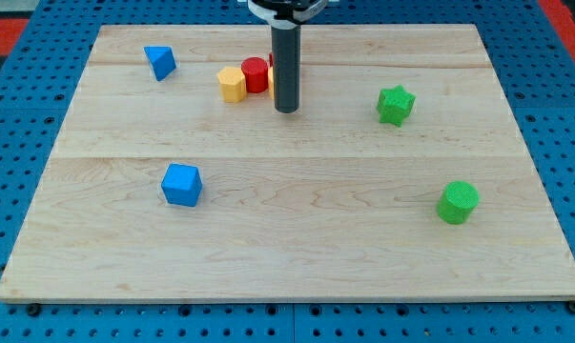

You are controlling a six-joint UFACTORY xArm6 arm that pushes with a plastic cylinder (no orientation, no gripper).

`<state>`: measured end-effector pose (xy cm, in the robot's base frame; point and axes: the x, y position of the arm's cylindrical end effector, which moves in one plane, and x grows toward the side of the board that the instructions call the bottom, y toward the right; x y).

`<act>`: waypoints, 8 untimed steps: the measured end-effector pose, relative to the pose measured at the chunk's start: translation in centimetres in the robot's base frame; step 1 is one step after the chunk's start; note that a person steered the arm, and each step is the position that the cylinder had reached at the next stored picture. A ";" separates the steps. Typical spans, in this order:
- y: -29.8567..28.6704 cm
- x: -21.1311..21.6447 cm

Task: Move the blue triangle to the left of the yellow hexagon

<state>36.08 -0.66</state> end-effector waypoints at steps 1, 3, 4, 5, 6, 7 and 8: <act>-3.6 0.8; -12.6 3.2; -15.4 2.5; -17.5 0.0; -21.1 -1.7; -21.1 -6.2; -21.1 -9.9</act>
<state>26.18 -21.80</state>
